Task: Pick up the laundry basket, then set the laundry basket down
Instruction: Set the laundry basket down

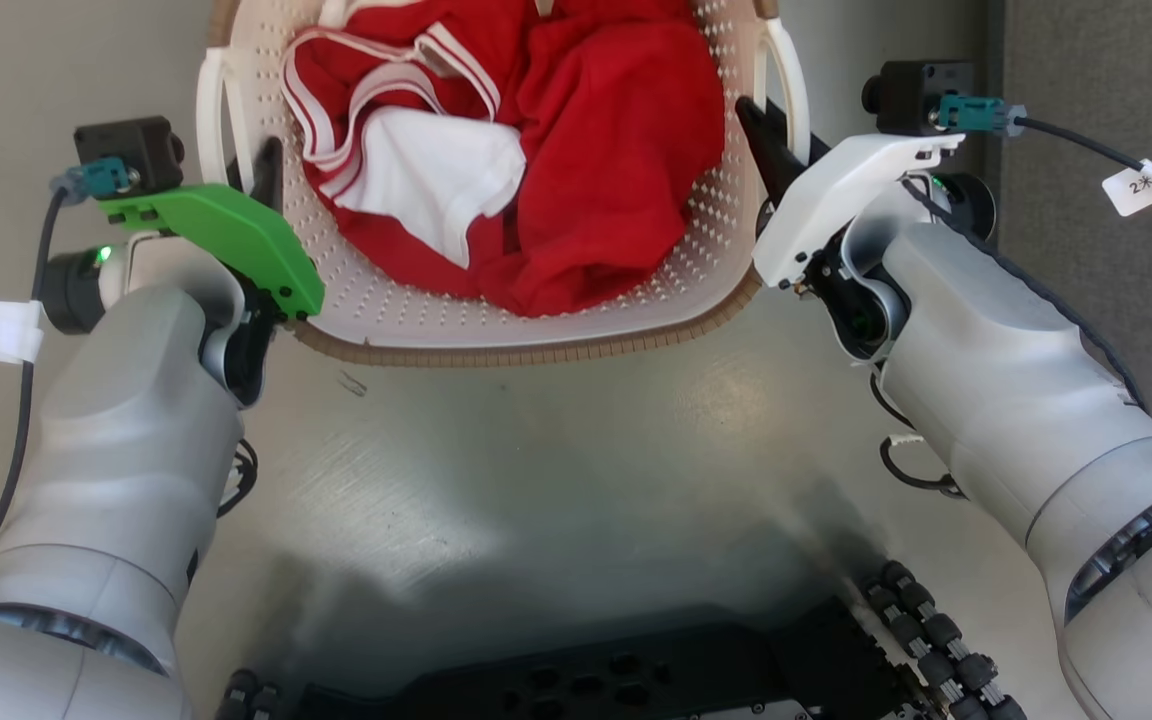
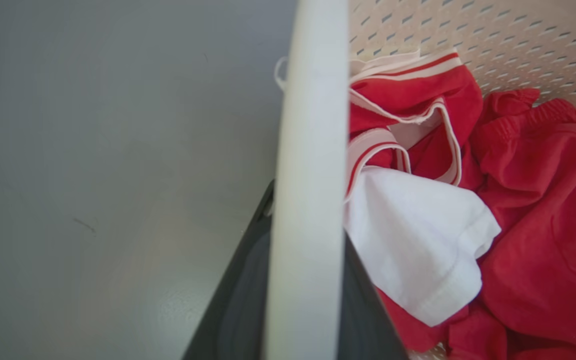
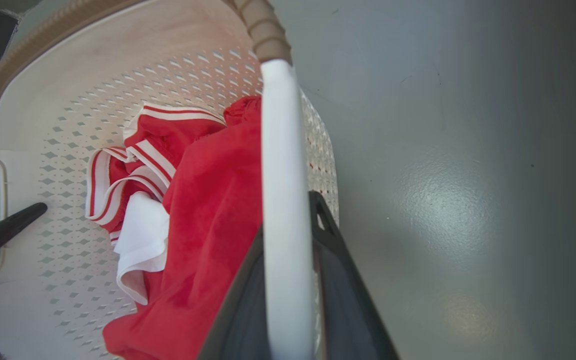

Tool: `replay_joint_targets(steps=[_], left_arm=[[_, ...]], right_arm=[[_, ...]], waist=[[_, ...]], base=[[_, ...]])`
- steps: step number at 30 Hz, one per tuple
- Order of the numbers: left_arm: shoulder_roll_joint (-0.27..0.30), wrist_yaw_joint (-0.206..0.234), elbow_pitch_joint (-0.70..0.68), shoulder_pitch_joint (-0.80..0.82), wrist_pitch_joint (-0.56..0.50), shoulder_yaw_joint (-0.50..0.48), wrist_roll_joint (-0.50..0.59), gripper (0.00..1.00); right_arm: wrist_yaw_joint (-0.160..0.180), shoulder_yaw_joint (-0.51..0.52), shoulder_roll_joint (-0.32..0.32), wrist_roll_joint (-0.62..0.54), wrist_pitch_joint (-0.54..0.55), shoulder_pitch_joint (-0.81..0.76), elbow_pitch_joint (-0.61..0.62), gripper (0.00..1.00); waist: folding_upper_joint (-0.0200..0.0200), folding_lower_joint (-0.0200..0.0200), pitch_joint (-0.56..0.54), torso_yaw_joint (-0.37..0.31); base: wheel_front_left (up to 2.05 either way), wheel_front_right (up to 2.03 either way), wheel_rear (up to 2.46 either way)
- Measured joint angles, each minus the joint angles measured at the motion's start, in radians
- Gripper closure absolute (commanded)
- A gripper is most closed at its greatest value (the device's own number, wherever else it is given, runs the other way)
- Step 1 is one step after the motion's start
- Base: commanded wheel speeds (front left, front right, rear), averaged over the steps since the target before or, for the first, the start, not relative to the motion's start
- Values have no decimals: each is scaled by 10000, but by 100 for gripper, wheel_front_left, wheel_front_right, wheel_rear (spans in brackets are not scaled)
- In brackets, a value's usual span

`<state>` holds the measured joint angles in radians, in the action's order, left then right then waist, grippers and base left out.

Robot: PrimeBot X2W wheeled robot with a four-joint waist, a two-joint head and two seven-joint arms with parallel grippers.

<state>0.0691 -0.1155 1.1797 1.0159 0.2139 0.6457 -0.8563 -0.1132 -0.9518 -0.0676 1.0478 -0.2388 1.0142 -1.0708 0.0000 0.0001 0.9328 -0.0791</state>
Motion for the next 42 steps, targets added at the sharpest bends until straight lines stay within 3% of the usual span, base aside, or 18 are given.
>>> replay_joint_targets(steps=[30, 31, 32, 33, 34, 42], left_arm=[[163, -67, 4, 612, 437, -236, 255, 100], [163, -67, 10, 613, 437, -236, 255, 100], [167, -67, 15, 614, 437, -236, 259, 68], [180, -67, 33, 619, 437, -232, 276, 20], [174, -67, 71, 625, 435, -230, 311, 0], [163, -65, 119, 622, 431, -255, 353, 0]], right_arm=[[4, 792, -31, -562, -98, 487, 512, 100], [4, 825, -29, -583, -98, 480, 516, 83], [2, 872, -29, -623, -98, 475, 527, 51], [-13, 936, -29, -633, -100, 473, 568, 0], [-75, 995, -19, -633, -111, 474, 637, 0], [-109, 1208, 23, -788, -119, 421, 673, 0]], waist=[[0, -1, 793, -132], [1, -1, 792, -134], [0, -1, 789, -136], [1, -1, 783, -138], [0, -1, 774, -141], [0, -1, 637, -144]], base=[[0, 0, 0], [0, 0, 0], [0, 0, 0], [0, 0, 0], [0, 0, 0], [0, 0, 0]])
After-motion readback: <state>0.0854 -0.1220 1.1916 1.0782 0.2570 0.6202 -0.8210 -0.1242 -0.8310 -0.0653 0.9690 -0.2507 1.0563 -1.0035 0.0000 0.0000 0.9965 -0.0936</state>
